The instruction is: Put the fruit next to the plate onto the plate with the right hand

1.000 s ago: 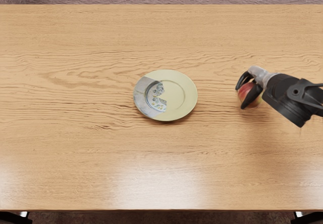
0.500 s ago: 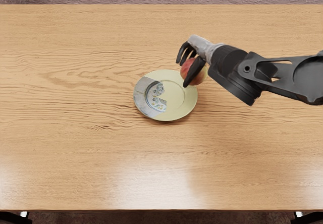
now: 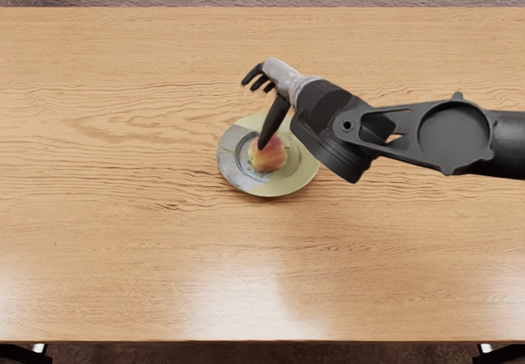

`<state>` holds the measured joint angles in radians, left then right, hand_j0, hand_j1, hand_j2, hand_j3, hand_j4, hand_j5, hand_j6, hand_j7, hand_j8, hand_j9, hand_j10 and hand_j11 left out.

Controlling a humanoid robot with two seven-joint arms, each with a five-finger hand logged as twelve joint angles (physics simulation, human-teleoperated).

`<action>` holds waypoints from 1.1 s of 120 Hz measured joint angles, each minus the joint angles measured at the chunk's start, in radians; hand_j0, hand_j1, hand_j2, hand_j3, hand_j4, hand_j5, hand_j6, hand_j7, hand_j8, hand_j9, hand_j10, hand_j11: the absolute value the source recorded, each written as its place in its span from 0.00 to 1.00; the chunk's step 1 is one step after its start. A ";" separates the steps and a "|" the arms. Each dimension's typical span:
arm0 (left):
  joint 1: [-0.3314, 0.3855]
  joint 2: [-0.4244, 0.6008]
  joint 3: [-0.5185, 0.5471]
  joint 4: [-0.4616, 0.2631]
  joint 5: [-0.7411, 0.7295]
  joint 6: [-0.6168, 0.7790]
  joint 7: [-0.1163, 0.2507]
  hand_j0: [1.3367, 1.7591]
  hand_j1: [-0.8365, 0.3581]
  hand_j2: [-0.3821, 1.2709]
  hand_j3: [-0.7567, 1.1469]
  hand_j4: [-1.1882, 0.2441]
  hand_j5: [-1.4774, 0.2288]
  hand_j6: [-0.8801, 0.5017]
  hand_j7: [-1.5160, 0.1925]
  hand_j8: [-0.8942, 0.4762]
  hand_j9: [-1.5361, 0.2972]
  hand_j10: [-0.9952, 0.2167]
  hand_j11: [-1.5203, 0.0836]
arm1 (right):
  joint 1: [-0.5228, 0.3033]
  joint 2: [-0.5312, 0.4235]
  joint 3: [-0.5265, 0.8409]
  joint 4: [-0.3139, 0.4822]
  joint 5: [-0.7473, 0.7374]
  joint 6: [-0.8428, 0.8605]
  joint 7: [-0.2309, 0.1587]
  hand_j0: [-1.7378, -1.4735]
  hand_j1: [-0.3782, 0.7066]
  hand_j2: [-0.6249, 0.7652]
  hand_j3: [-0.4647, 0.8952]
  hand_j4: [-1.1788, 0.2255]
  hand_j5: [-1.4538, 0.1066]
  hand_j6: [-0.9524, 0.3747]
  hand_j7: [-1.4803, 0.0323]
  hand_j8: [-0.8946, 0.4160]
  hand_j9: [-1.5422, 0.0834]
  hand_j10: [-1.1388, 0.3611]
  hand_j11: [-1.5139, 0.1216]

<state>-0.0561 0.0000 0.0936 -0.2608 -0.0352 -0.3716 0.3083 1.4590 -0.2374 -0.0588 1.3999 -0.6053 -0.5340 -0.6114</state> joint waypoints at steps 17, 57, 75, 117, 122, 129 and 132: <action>0.000 0.000 0.000 0.000 0.000 0.000 0.000 0.76 0.99 0.23 0.40 0.83 0.87 0.64 0.89 0.65 0.84 0.82 0.95 | -0.078 -0.037 0.063 0.012 0.003 -0.012 0.000 0.31 0.16 0.51 0.34 0.70 0.76 0.59 0.81 0.60 0.79 0.69 0.77; -0.001 0.000 0.000 0.000 0.000 0.000 0.000 0.76 0.99 0.23 0.40 0.83 0.87 0.64 0.89 0.65 0.84 0.82 0.95 | -0.388 -0.262 0.445 0.051 0.003 0.029 0.000 0.30 0.08 0.46 0.34 0.80 0.88 0.67 0.93 0.65 0.90 0.73 0.88; -0.001 0.000 0.000 0.000 0.000 -0.001 0.000 0.76 0.99 0.23 0.40 0.83 0.87 0.64 0.89 0.65 0.84 0.82 0.95 | -0.590 -0.308 0.728 0.053 0.004 0.296 0.000 0.30 0.07 0.45 0.34 0.81 0.89 0.69 0.94 0.65 0.91 0.73 0.89; 0.000 0.000 0.000 0.000 0.000 0.000 0.000 0.76 0.99 0.23 0.40 0.83 0.87 0.64 0.89 0.65 0.84 0.82 0.95 | -0.858 -0.383 1.161 -0.145 0.029 1.086 0.181 0.30 0.06 0.45 0.34 0.82 0.90 0.69 0.95 0.66 0.92 0.74 0.90; -0.001 0.000 0.000 0.000 0.000 0.000 0.000 0.76 0.99 0.23 0.40 0.83 0.87 0.64 0.89 0.65 0.84 0.82 0.95 | -0.872 -0.388 1.176 -0.200 0.045 1.106 0.234 0.30 0.06 0.45 0.34 0.82 0.91 0.69 0.95 0.66 0.92 0.74 0.90; -0.001 0.000 0.000 0.000 0.000 0.000 0.000 0.76 0.99 0.23 0.40 0.83 0.87 0.64 0.89 0.65 0.84 0.82 0.95 | -0.892 -0.391 1.189 -0.257 0.060 1.122 0.310 0.30 0.06 0.45 0.34 0.82 0.91 0.69 0.95 0.66 0.92 0.74 0.90; 0.000 0.000 0.000 0.000 0.000 0.000 0.000 0.76 0.99 0.23 0.40 0.83 0.87 0.64 0.89 0.65 0.84 0.82 0.95 | -0.899 -0.391 1.193 -0.274 0.065 1.127 0.336 0.30 0.06 0.45 0.34 0.82 0.91 0.69 0.95 0.66 0.92 0.74 0.90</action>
<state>-0.0561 0.0000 0.0934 -0.2608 -0.0352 -0.3718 0.3083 0.5597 -0.6284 1.1339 1.1262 -0.5400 0.5933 -0.2757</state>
